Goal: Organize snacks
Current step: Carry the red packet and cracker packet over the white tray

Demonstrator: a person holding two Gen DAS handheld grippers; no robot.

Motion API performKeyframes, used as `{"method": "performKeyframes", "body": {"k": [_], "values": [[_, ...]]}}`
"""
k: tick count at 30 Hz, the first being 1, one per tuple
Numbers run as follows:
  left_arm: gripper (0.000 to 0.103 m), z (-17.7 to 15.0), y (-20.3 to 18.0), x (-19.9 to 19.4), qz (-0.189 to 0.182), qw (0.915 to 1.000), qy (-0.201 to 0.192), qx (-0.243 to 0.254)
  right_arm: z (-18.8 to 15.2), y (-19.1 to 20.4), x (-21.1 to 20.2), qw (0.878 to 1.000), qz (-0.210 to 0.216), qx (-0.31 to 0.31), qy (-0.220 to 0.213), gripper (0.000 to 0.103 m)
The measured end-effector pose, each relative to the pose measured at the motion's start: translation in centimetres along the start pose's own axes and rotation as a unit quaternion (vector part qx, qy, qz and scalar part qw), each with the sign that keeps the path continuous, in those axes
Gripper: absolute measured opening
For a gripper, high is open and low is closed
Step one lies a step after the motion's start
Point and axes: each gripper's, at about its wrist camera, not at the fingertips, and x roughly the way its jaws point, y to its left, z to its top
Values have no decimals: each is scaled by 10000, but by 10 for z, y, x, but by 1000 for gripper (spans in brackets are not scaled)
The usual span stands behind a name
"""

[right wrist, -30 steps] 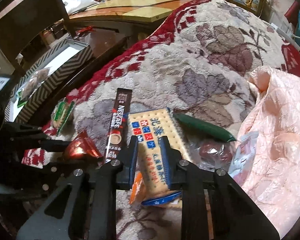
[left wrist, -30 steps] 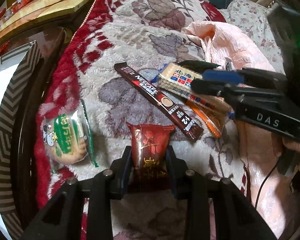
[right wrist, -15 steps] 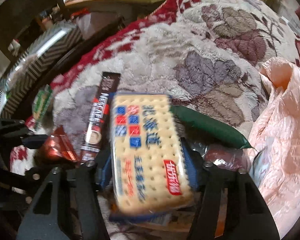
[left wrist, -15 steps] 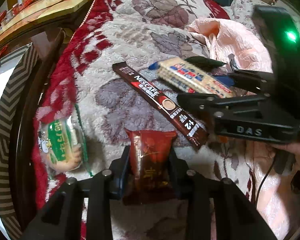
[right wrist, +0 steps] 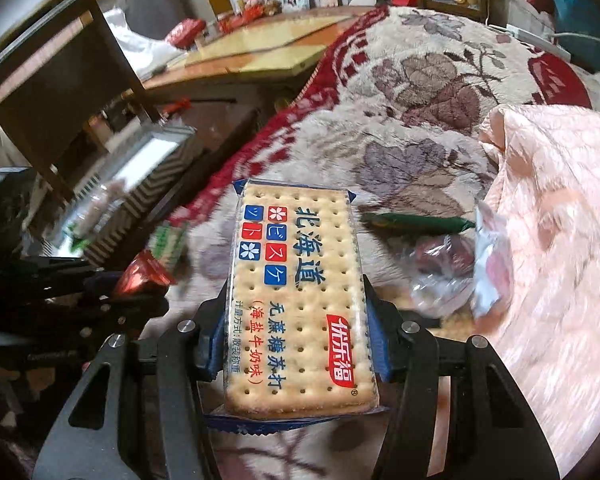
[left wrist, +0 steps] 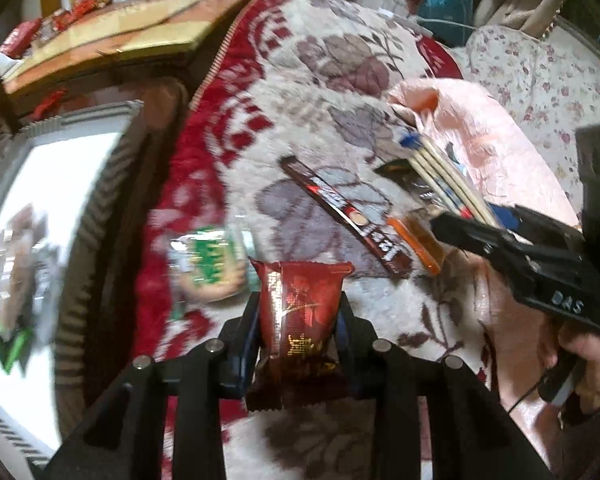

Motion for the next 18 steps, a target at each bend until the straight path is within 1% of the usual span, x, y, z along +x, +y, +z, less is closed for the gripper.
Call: {"method": "performKeyframes", "body": {"k": [2,8,12,18], "values": [[36,-2,7,-10,186,9997,-125,-13,-4,11,-5,9999,70,62,-90,55],[36,-10,38,-31,449,9980,-331,-286,-5,44,-4,9996,246,-36,-108,55],[36,-15,63,-43,564,9960,-420,-558,2,71,2,9991,370,-213,-58,55],[36,-20,100,-59,851,9907,-587,-887,16,104,13,9976,531,-443,9,55]]}}
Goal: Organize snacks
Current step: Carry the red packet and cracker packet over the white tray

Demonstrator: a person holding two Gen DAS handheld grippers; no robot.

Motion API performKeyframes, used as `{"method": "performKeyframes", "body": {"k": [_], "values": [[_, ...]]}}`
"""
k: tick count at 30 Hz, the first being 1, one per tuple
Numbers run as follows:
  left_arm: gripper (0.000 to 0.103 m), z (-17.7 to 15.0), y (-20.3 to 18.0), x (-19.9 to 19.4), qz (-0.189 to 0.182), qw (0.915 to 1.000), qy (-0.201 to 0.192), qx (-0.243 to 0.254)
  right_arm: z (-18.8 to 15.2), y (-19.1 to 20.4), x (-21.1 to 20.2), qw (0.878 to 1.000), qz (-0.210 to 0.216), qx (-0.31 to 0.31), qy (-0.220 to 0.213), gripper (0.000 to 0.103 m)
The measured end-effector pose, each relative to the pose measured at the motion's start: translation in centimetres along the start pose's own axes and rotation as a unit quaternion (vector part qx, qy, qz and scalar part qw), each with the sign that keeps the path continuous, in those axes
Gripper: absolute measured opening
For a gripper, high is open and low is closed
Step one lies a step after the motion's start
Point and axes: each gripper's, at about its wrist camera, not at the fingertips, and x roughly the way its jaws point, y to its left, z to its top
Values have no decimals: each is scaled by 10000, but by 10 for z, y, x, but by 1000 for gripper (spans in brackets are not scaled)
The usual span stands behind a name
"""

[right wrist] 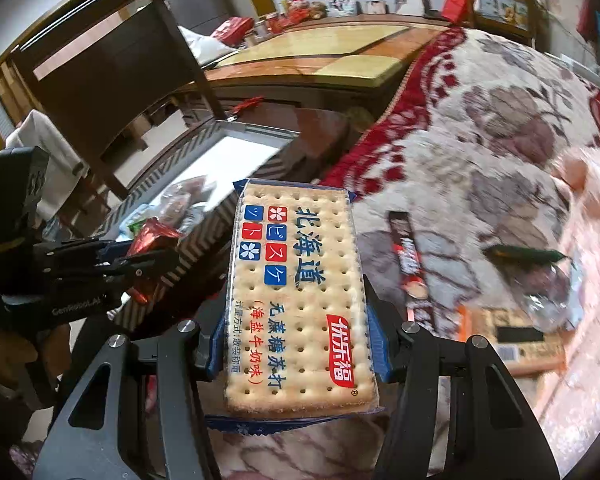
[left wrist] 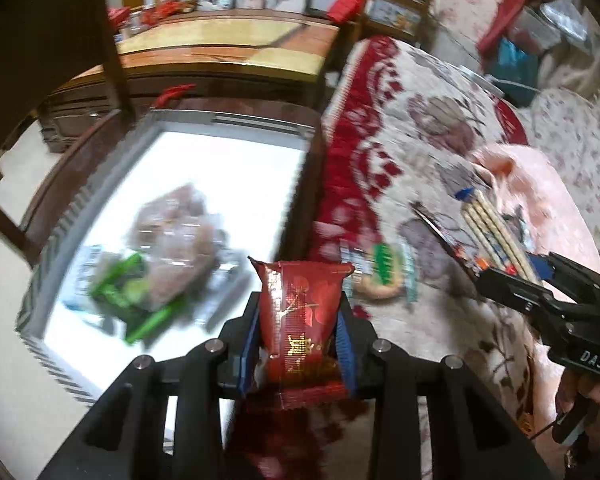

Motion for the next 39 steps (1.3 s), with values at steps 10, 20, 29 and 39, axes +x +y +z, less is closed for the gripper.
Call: {"method": "performKeyframes", "body": {"k": [10,20,29,39], "values": [[36,0,54,-9,295,9986,-139,-420,21,41,24,9991,137,-346,184,55],[36,-2,88,-11,459,9965,-125,-686,36,74,47,9970,243,-641,349,55],[36,-1,107,-3,525,9951,-45,-837,51,98,70,9947,289,-881,446,55],[36,3,125,9,587,9935,36,-979,65,120,98,9915,333,-1120,578,55]]}}
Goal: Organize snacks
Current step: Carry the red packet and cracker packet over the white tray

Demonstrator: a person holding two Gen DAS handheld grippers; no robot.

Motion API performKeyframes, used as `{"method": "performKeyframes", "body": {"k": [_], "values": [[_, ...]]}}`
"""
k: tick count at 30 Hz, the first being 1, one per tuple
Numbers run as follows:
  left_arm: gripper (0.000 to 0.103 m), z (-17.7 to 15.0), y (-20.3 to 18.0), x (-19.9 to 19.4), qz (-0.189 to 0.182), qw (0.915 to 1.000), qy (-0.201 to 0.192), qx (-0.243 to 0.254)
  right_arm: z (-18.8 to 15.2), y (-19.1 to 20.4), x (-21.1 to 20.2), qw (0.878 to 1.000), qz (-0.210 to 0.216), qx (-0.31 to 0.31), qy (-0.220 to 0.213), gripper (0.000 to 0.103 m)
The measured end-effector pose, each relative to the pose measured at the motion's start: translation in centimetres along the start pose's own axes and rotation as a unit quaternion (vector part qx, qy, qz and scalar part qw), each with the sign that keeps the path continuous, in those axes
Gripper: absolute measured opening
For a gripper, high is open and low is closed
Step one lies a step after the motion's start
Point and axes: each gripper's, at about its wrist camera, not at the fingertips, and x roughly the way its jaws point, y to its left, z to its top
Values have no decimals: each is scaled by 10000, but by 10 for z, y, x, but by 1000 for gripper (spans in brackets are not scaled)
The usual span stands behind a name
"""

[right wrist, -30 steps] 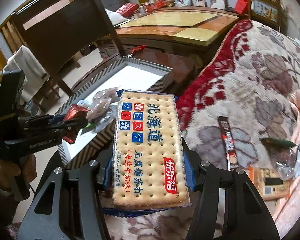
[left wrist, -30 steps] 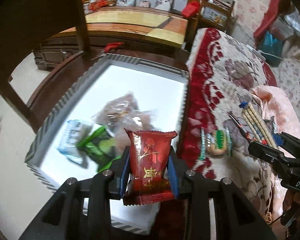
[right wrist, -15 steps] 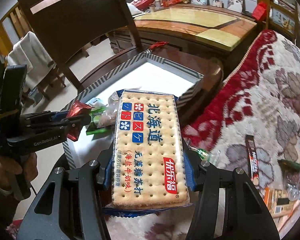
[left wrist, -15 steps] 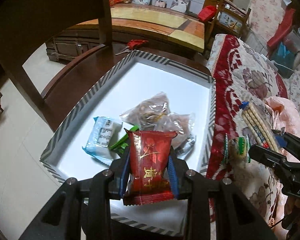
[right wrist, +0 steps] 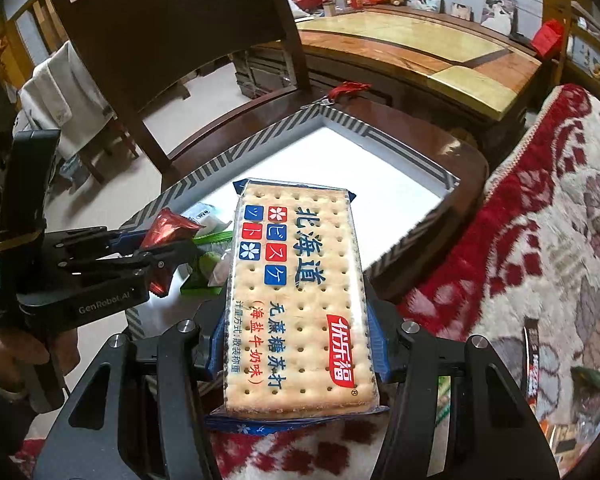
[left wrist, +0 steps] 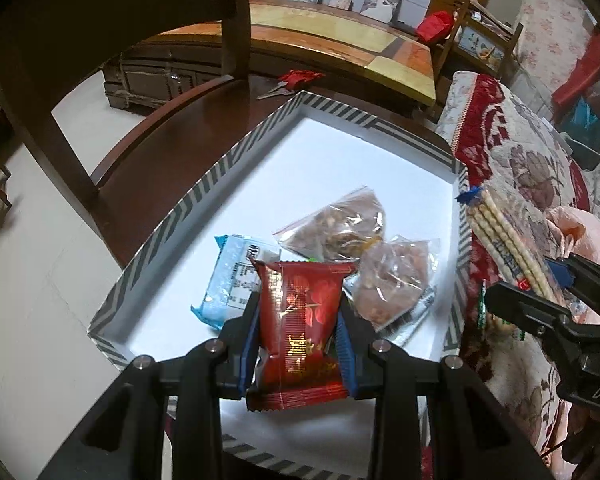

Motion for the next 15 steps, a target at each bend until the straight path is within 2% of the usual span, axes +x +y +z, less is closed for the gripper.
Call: {"method": "performKeyframes", "body": {"k": [15], "values": [[36,7,8,21,47,9999,119,-83,20,3,32,9997,100,-89,204,55]]}}
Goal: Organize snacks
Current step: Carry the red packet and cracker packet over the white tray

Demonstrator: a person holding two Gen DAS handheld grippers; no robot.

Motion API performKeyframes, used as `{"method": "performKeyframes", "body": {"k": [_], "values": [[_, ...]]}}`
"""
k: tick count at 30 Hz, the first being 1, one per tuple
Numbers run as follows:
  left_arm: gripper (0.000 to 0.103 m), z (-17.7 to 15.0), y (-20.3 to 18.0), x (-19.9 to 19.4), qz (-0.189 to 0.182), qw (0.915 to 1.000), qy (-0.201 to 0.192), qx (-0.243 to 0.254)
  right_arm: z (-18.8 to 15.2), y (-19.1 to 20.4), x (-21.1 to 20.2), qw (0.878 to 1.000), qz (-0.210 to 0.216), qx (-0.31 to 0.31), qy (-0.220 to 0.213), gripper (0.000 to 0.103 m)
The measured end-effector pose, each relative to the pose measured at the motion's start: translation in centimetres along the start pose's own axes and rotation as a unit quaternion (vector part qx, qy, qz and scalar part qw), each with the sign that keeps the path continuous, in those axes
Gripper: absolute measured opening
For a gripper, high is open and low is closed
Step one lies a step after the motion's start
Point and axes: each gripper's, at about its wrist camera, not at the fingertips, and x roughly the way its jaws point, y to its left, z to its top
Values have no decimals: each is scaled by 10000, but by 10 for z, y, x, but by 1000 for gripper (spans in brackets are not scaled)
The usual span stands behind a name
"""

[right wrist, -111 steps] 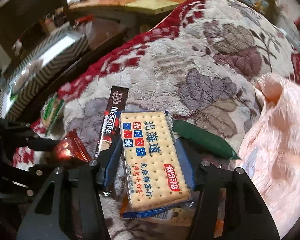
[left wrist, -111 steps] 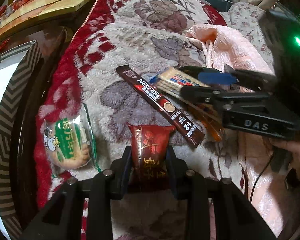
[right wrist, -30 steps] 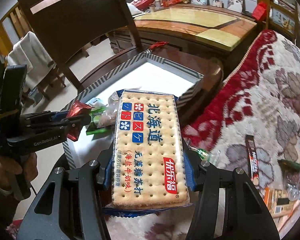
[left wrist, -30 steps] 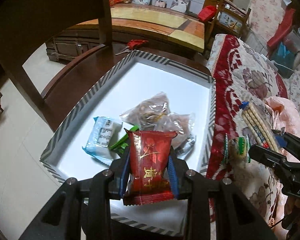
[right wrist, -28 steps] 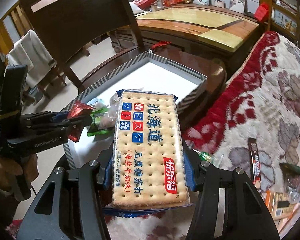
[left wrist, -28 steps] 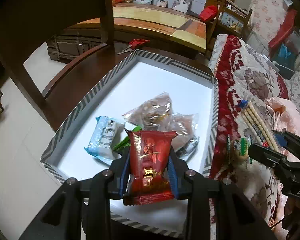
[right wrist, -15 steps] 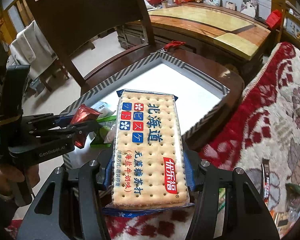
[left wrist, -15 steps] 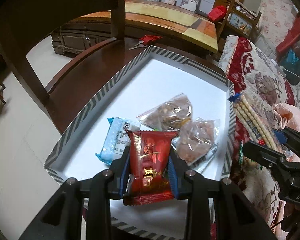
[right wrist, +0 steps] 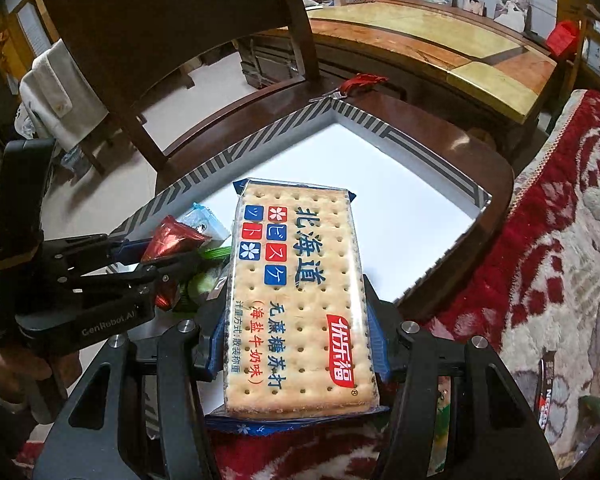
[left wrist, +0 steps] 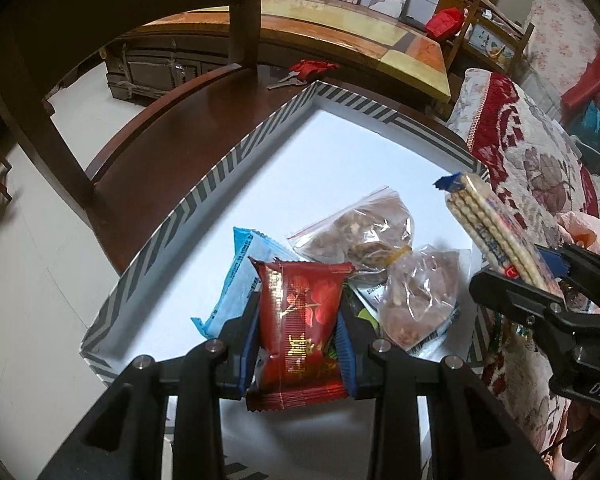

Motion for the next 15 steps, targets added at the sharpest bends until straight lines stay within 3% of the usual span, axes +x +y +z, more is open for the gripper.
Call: {"method": "performKeyframes", "body": {"k": [15], "values": [[36,2,4,4,71,10000,-31,-7,10,4,20,9997,-27,-129,201,55]]}}
